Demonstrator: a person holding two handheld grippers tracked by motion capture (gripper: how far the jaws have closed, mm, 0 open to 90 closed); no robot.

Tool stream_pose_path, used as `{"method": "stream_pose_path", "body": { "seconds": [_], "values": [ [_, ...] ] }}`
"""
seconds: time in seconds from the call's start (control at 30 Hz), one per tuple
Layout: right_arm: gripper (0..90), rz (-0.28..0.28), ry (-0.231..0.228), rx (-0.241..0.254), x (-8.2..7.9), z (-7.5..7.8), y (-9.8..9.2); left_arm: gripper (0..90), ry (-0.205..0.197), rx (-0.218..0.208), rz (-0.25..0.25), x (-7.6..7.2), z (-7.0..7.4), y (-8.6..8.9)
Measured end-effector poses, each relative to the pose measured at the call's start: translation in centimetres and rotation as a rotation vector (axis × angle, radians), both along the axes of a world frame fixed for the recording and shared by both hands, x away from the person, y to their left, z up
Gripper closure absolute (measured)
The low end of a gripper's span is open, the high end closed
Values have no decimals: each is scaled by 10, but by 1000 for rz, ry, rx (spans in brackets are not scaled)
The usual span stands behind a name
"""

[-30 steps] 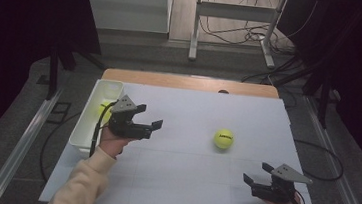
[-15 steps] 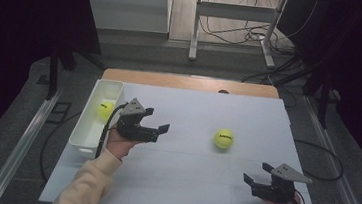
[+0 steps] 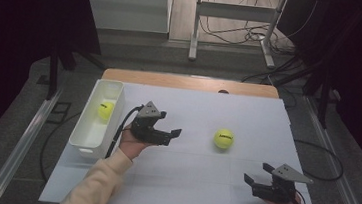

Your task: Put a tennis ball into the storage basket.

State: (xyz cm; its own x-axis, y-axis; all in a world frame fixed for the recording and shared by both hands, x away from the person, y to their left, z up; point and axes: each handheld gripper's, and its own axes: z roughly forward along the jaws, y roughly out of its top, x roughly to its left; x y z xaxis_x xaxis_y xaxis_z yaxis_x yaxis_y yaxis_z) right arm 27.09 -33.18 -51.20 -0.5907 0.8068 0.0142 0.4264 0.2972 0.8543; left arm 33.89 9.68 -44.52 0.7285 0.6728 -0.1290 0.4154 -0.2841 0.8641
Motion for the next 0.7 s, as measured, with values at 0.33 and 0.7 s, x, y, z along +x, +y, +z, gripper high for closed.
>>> {"method": "stream_pose_path", "body": {
  "seconds": [0.33,0.7],
  "values": [
    [162,2,-2,0,0,0,0,149,14,15,-20,5,-6,-10],
    [162,11,-8,-1,-1,2,4,148,14,29,-51,9,-9,-23]
  ]
}}
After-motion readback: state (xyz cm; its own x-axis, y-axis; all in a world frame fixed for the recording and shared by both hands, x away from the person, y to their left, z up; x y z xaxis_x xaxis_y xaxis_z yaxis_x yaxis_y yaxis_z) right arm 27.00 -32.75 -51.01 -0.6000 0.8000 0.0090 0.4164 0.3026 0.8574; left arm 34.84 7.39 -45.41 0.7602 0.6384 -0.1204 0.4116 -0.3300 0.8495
